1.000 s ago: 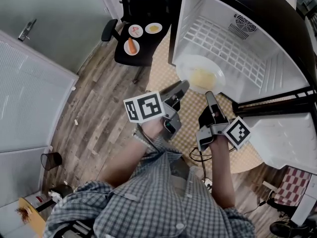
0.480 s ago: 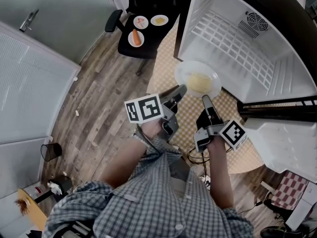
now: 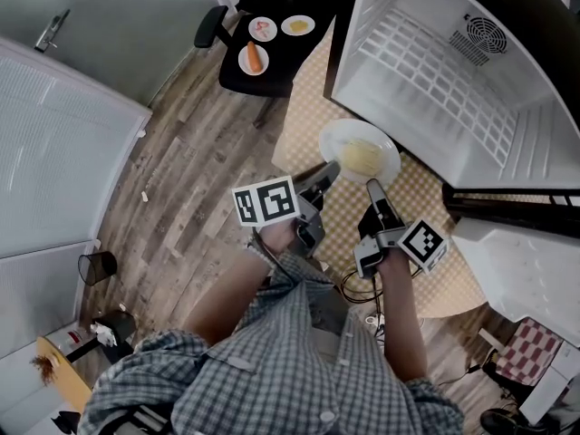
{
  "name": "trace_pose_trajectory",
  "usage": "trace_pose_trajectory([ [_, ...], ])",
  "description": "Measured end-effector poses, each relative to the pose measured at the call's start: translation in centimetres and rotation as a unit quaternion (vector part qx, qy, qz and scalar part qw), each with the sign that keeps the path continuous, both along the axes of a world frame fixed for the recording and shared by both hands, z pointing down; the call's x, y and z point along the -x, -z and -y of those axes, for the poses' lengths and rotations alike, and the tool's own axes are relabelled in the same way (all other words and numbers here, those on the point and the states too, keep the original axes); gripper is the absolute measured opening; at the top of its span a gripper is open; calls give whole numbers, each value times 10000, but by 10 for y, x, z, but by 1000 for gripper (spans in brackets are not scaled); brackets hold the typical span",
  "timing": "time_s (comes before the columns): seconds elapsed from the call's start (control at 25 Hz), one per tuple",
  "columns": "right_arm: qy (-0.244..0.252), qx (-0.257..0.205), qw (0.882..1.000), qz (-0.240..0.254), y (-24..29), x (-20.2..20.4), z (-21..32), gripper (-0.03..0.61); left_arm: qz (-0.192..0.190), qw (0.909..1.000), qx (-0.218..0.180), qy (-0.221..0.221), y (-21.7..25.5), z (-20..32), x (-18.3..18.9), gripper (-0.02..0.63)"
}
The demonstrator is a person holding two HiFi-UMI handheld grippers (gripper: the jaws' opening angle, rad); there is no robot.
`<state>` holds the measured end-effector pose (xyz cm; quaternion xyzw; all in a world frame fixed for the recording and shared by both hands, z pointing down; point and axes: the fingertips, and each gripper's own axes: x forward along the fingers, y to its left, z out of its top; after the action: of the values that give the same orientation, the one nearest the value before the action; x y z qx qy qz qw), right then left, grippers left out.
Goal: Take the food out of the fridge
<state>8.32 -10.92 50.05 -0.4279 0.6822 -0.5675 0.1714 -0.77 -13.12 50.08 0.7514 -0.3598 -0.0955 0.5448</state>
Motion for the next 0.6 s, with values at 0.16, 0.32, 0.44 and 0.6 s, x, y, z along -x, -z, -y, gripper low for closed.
trace_pose_trajectory([
  [0.16, 79, 163, 9998, -27, -16, 3, -2, 37, 59, 9999, 161, 18, -16, -3, 2, 55],
  [0.32, 137, 340, 9993, -102, -34, 3, -4, 37, 145, 9994, 313, 44, -32, -4, 4, 55],
  [0.44, 166, 509, 9985, -143, -47, 5, -6, 37, 194, 9989, 432, 66, -44, -5, 7, 55],
  [0.6, 166, 729, 9970, -185, -62, 8, -7, 37, 259, 9978, 598, 84, -60, -7, 10, 57],
])
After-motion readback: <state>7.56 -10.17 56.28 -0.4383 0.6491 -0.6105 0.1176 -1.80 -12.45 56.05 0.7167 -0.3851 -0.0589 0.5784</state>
